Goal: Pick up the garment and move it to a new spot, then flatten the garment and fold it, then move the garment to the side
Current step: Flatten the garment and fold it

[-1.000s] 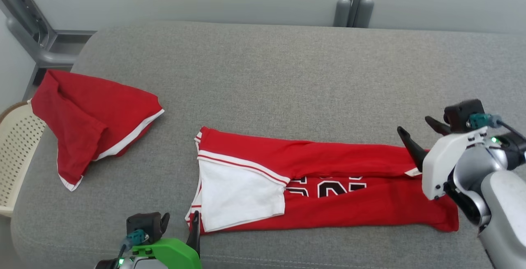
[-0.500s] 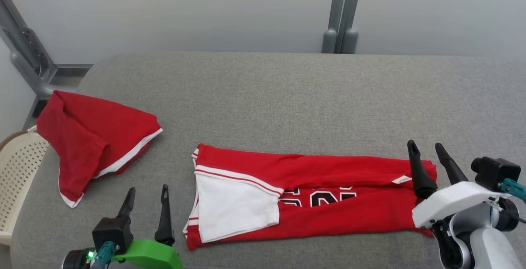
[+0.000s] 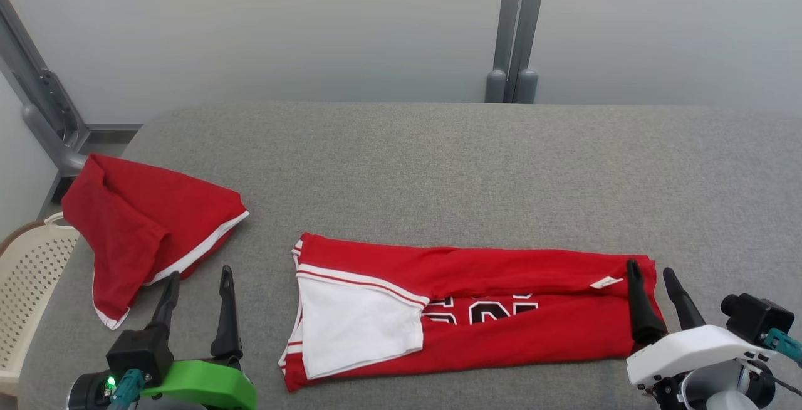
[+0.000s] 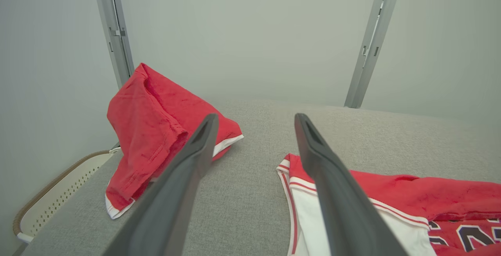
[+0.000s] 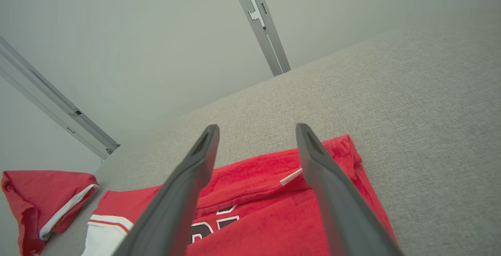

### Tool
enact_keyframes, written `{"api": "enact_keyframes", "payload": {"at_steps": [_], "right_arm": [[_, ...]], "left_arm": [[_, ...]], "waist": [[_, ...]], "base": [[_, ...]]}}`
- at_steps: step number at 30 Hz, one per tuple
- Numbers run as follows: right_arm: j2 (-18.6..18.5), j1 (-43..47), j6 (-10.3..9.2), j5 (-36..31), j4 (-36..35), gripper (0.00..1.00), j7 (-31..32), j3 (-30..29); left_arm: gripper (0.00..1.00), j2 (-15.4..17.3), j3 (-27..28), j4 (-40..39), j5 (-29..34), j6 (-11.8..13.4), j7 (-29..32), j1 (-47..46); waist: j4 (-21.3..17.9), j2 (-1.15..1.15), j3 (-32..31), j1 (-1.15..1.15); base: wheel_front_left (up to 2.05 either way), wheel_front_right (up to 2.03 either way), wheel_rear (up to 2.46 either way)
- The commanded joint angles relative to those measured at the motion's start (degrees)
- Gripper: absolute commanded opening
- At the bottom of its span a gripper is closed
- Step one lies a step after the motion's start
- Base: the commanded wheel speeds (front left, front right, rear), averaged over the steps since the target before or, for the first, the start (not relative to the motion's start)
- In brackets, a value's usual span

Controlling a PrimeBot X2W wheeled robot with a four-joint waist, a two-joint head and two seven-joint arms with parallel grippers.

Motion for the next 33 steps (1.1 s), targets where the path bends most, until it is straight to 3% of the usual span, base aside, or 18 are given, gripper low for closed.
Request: {"api": "enact_keyframes", "payload": {"at_steps": [1,11,33], "right_arm": [[-0.22,0.39,-0.02,0.69,1.01,1.00,-0.87,0.14],[-0.19,-1.50,-0.02,1.12,6.82,1.00,-3.80,4.43],[-0.21,-2.76,-0.02,-3.00,7.41,1.00,-3.55,5.83]], "left_arm": [[1.00,-0.45,1.46,-0.54,-0.19,-0.95,-0.45,0.92],[1.00,-2.32,5.34,0.31,2.57,-11.63,-0.38,4.06],[1.00,-8.21,10.89,3.97,10.28,-17.24,-0.34,5.19]], "waist": [[-0.07,0.00,-0.25,0.00],[-0.49,0.00,-0.82,0.00],[-1.33,0.00,-0.06,0.00]], "base": [[0.00,0.00,0.00],[0.00,0.00,0.00],[0.00,0.00,0.00]]}}
